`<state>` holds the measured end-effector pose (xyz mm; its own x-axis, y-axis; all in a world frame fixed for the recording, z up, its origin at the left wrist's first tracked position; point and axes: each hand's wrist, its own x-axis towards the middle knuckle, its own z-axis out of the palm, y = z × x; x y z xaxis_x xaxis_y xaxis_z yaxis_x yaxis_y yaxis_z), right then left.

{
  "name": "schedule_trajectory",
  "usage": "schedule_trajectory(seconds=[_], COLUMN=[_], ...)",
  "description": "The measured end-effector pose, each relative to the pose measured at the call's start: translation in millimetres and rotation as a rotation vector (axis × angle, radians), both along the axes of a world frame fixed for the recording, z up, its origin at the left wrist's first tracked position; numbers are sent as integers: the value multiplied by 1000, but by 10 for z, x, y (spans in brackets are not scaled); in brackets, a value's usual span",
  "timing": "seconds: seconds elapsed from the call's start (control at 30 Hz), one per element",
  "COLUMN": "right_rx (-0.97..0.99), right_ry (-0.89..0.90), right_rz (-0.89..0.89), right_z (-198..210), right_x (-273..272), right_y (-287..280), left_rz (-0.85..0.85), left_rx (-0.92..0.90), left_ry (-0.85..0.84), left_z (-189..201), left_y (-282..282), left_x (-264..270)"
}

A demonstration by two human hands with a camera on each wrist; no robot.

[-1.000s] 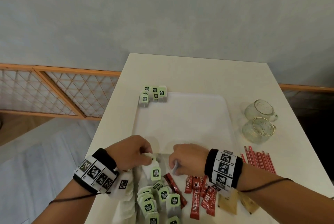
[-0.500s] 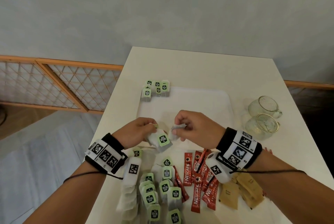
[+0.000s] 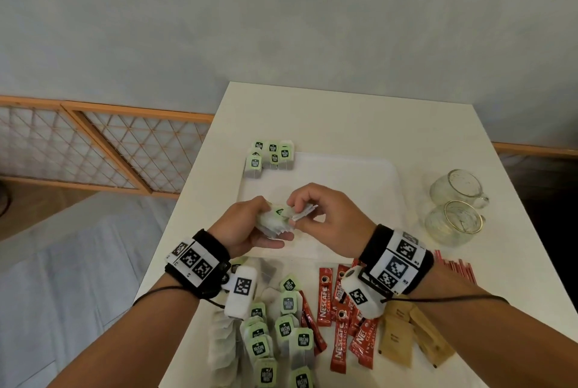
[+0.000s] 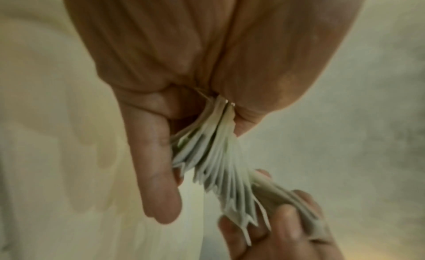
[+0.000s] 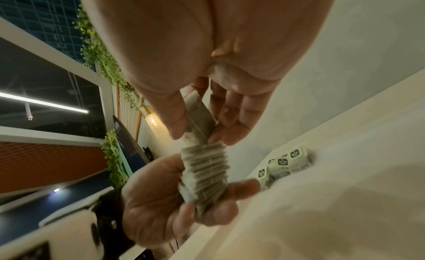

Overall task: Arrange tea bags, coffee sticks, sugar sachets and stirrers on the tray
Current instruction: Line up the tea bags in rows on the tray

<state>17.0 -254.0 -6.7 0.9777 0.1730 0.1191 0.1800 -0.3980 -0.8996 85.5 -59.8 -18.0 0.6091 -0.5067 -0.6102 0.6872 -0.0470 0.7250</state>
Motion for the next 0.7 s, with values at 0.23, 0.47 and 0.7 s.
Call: schedule_trajectory(seconds=[0.23,0.47,0.7], right_rx=[-66,-88,108], right_ry=[13,19,207], right_rz=[-7,-72,-281], right_z=[-179,-191,-251], right_x=[40,54,192], right_y=[-20,-46,-99], left_rz=[170,29,-16], left_rx=[-157,-161,-81], left_ry=[88,-114,-237], left_z=[-14,-62,-95], left_y=[-90,-133,-141], left_x=[26,90,102])
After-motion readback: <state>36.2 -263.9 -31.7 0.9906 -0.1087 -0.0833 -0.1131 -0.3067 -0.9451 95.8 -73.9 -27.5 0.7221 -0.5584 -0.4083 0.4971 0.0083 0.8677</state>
